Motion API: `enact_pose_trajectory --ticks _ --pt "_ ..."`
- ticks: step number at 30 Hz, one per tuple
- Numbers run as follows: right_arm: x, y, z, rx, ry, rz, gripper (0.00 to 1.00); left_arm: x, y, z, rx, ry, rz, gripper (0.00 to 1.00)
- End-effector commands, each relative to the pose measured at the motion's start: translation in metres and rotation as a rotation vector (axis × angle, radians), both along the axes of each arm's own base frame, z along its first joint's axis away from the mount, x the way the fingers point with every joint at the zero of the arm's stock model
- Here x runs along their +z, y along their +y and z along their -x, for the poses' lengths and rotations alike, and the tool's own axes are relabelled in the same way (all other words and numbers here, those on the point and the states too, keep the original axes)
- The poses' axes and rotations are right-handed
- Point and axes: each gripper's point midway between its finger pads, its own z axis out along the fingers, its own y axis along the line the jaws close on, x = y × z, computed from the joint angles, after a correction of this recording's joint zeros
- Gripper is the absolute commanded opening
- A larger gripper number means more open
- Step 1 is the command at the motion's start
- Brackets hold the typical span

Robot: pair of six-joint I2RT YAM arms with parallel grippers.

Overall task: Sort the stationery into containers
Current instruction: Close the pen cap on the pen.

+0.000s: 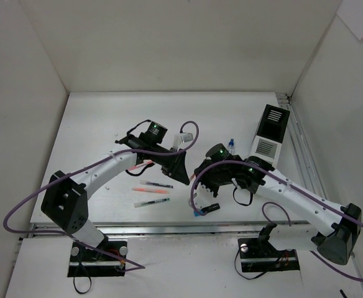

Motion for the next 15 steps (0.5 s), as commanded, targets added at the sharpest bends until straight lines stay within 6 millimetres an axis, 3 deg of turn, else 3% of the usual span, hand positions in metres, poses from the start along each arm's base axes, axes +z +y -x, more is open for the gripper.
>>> enact_pose_trajectory --ticks 1,10,15 --pt "0.002 0.025 0.046 0.197 0.085 -0.068 0.00 0.061 -0.024 -0.037 -0.003 -0.254 0.183 0.00" --pt "0.001 0.027 0.055 0.217 0.130 -0.084 0.00 0.098 -0.021 -0.055 0.052 -0.417 0.248 0.00" --pt "-0.002 0.031 0.064 0.253 0.172 -0.084 0.00 0.122 -0.030 -0.068 0.046 -0.508 0.305 0.00"
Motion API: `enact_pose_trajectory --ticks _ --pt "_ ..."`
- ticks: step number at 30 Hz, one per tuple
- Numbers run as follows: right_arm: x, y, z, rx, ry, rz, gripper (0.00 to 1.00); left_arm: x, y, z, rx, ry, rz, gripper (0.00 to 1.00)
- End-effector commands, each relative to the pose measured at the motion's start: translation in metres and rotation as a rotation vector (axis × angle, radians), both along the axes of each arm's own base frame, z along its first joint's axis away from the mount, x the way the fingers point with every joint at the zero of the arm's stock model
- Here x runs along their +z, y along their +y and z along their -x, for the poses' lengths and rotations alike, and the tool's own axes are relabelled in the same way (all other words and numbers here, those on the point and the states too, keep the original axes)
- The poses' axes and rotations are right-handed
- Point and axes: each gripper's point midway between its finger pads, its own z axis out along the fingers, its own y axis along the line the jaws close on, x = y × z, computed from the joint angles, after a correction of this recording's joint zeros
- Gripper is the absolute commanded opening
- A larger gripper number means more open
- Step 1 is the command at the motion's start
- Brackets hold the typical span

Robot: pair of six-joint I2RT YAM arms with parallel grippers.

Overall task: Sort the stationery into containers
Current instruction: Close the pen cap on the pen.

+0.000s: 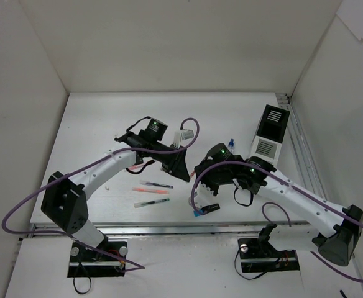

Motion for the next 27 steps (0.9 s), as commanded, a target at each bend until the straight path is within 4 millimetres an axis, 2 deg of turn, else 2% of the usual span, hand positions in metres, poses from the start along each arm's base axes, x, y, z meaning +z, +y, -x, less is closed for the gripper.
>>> enact_pose_trajectory --ticks 1,3,12,20,26,27 --pt "-0.008 0.033 0.069 0.269 0.216 -0.076 0.00 0.114 -0.029 -0.061 0.033 -0.464 0.309 0.00" --pt "-0.011 0.033 0.071 0.272 0.229 -0.063 0.00 0.125 -0.034 -0.069 0.021 -0.490 0.353 0.00" --pt "-0.009 0.037 0.078 0.294 0.276 -0.079 0.00 0.136 -0.051 -0.086 -0.021 -0.505 0.395 0.00" --pt "-0.003 0.038 0.079 0.275 0.282 -0.089 0.00 0.139 -0.048 -0.082 -0.025 -0.518 0.396 0.00" --pt "0.002 0.037 0.072 0.223 0.277 -0.090 0.00 0.138 -0.040 -0.075 -0.015 -0.532 0.381 0.00" --pt "0.003 0.038 0.070 0.216 0.275 -0.091 0.00 0.138 -0.039 -0.074 -0.009 -0.533 0.376 0.07"
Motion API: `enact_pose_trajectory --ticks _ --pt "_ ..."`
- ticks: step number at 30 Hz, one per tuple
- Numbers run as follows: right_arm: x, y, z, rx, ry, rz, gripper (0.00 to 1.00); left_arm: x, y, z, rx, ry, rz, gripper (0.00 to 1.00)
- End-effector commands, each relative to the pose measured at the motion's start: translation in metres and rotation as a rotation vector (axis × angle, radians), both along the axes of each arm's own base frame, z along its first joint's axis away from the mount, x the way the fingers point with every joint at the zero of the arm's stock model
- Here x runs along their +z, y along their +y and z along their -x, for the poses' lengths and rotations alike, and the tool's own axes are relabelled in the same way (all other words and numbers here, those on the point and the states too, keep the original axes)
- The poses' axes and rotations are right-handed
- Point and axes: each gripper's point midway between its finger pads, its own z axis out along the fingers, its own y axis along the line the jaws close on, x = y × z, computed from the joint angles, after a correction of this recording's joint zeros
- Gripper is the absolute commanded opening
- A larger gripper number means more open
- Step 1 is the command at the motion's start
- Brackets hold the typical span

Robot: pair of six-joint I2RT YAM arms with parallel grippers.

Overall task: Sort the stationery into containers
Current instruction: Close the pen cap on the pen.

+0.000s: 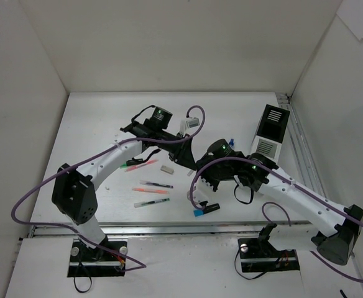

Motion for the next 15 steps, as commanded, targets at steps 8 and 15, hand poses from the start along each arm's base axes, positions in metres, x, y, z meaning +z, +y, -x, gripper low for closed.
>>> enact_pose_trajectory --ticks 8,15 --pt "-0.009 0.045 0.072 0.222 0.301 -0.096 0.00 0.107 -0.008 -0.038 0.043 -0.503 0.290 0.50" --pt "-0.006 0.049 0.065 0.186 0.315 -0.107 0.00 0.108 -0.002 -0.038 0.072 -0.519 0.268 0.72"
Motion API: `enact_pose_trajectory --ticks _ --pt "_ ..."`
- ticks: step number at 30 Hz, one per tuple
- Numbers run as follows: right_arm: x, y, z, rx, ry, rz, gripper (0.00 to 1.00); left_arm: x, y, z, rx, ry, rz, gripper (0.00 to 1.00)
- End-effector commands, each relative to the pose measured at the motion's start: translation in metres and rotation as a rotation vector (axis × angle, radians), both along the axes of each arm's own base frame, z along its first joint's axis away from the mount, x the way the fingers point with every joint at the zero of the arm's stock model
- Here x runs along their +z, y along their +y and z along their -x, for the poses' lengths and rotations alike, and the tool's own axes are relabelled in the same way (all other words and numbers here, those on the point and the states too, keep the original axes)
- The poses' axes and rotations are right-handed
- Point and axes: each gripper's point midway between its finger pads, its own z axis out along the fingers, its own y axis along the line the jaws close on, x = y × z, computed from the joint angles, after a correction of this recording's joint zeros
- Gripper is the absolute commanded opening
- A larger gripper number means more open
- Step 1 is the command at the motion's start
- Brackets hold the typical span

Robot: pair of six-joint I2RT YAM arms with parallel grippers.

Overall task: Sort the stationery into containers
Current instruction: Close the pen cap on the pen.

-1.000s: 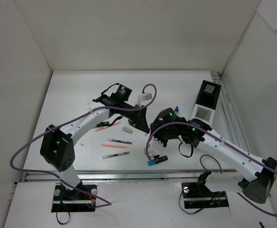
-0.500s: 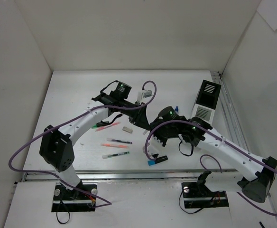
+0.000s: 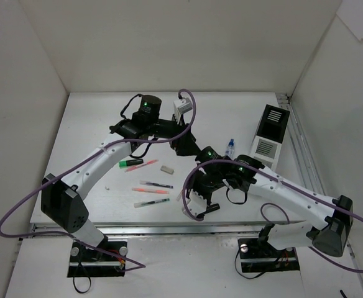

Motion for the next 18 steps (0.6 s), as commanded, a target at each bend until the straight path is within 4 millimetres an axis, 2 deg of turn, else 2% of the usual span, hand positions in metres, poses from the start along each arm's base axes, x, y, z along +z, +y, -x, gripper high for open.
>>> enact_pose_trajectory --ticks 1,2,5,6,7,8,9,11,12,13,14,15,16,17,18 --pt "0.021 0.011 0.000 -0.004 0.040 -0.070 0.00 0.043 0.002 -0.003 0.022 -0.155 0.072 0.83" --pt "0.027 0.013 -0.003 -0.012 0.046 -0.093 0.00 0.045 0.007 -0.008 0.056 -0.162 0.061 0.99" --pt "0.049 0.016 -0.017 -0.096 0.119 -0.199 0.00 0.046 0.023 -0.018 0.145 -0.169 0.046 1.00" --pt "0.062 0.019 -0.033 -0.163 0.139 -0.272 0.00 0.047 0.034 -0.027 0.195 -0.168 0.044 1.00" --pt "0.068 0.017 -0.041 -0.197 0.144 -0.310 0.00 0.057 0.043 -0.030 0.238 -0.194 0.061 0.99" --pt "0.072 0.013 -0.052 -0.276 0.190 -0.349 0.00 0.050 0.054 -0.038 0.310 -0.177 0.044 0.99" --pt "0.091 0.021 -0.065 -0.299 0.165 -0.446 0.00 0.052 0.069 -0.047 0.375 -0.179 0.043 0.99" --pt "0.097 0.017 -0.080 -0.395 0.187 -0.529 0.00 0.053 0.094 -0.051 0.495 -0.194 0.034 0.99" --pt "0.125 0.014 -0.107 -0.509 0.181 -0.679 0.00 0.054 0.109 -0.056 0.559 -0.192 0.031 0.99" --pt "0.120 0.008 -0.112 -0.571 0.201 -0.732 0.00 0.062 0.122 -0.051 0.600 -0.217 0.040 1.00" --pt "0.149 -0.006 -0.138 -0.697 0.197 -0.915 0.00 0.052 0.136 -0.056 0.679 -0.209 0.012 1.00" --pt "0.153 -0.015 -0.146 -0.768 0.214 -0.987 0.00 0.052 0.145 -0.057 0.724 -0.202 0.013 0.99" --pt "0.150 -0.029 -0.153 -0.832 0.224 -1.037 0.00 0.061 0.159 -0.054 0.770 -0.226 0.029 0.99" --pt "0.152 -0.038 -0.160 -0.915 0.293 -1.109 0.00 0.053 0.168 -0.055 0.810 -0.218 0.016 0.99" --pt "0.160 -0.058 -0.174 -1.008 0.274 -1.186 0.00 0.053 0.171 -0.053 0.827 -0.220 0.016 0.99"
